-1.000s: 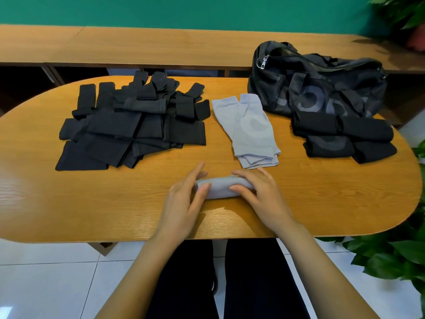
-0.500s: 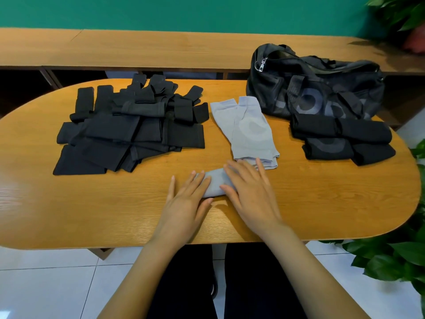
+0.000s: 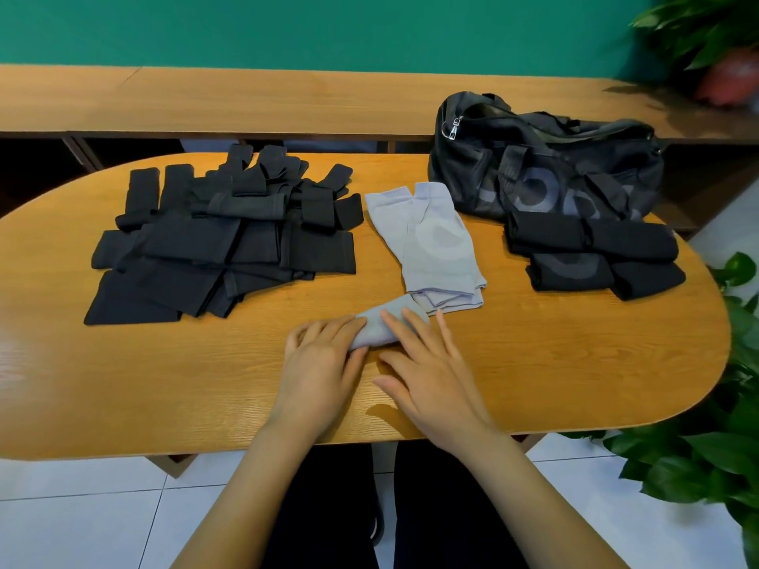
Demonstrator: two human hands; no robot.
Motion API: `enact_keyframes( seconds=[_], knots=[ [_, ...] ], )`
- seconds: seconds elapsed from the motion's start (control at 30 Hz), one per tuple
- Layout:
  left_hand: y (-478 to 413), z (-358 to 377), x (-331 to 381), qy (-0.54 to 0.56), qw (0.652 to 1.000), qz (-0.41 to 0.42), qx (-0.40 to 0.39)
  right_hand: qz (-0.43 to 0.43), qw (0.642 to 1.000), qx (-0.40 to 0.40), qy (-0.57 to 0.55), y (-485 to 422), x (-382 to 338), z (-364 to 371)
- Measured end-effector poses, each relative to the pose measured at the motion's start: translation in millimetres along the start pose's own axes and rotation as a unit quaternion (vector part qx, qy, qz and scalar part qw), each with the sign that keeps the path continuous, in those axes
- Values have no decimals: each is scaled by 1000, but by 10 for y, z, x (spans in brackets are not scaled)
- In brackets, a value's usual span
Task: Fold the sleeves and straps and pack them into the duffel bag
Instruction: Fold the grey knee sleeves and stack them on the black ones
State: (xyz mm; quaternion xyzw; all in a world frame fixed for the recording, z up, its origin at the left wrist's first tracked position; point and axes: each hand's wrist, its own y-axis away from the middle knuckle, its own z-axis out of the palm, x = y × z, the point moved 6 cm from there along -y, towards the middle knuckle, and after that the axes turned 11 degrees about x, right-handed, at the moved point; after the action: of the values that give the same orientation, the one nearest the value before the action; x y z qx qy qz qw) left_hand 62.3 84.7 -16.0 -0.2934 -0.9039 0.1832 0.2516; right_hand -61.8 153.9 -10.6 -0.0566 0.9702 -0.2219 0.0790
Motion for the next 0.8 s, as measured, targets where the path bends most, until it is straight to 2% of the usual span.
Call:
enact_keyframes(
  seconds=[0.17, 0.3, 0.4, 0.5, 0.6, 0.8],
  knots=[
    [-20, -86, 65, 8, 1000, -8, 20, 2, 999, -41, 22, -32, 46, 94],
    [-80, -204, 59, 126, 983, -99, 93, 20, 1000, 5, 7, -85, 127, -98],
    [-171, -180, 52, 141, 972, -142, 125, 52, 997, 58, 17, -145, 355, -318],
    [-296, 49, 75, 119, 975, -172, 70, 111, 987, 93, 72, -226, 852, -492],
    [-408, 315, 162, 87, 980, -179, 3, 177, 971, 89, 134, -294, 1477, -581],
    [-534, 633, 254, 5, 990, -138, -37, 240, 947, 48, 206, -399, 2349, -684]
  ],
)
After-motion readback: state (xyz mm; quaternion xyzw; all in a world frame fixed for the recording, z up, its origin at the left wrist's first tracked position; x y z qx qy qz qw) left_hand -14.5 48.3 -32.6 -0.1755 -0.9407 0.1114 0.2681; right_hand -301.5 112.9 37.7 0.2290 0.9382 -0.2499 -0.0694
